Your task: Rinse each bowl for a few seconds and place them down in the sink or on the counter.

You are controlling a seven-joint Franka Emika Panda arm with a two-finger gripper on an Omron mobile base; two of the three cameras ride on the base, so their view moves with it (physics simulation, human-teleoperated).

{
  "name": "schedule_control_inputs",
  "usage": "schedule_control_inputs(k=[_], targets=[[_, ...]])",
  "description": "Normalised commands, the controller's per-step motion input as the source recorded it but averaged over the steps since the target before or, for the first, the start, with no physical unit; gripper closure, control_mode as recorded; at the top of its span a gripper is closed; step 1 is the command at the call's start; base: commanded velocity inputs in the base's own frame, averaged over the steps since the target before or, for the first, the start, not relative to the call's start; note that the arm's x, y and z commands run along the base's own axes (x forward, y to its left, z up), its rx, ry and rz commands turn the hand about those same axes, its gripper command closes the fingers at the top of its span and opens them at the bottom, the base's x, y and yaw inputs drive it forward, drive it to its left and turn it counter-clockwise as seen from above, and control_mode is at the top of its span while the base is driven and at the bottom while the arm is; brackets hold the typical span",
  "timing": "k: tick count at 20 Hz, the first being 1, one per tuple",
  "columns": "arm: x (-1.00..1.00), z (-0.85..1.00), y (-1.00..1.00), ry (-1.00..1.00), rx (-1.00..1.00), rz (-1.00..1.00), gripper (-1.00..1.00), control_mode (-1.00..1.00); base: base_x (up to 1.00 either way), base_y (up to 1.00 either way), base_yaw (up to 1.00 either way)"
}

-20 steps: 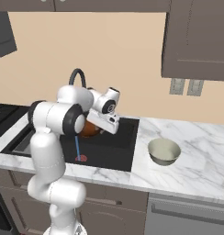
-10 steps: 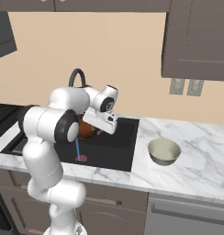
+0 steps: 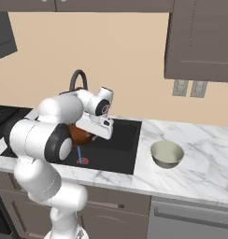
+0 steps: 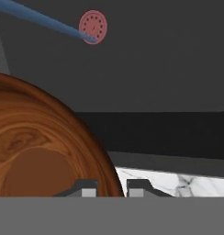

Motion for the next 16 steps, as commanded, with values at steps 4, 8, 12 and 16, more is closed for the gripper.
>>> schedule_control_inputs(k=[4,8,12,16], targets=[[-0.41,0.18,0.29,0.0,0.0,0.09,1.0,-1.0,0.0,0.0,0.0],[-0.38,0.22,0.32,0.0,0.0,0.08,1.0,-1.0,0.0,0.0,0.0],[-0.22,0.16,0.41,0.0,0.0,0.07,1.0,-1.0,0.0,0.0,0.0],[-0.14,0.09,0.44,0.0,0.0,0.06,1.0,-1.0,0.0,0.0,0.0]])
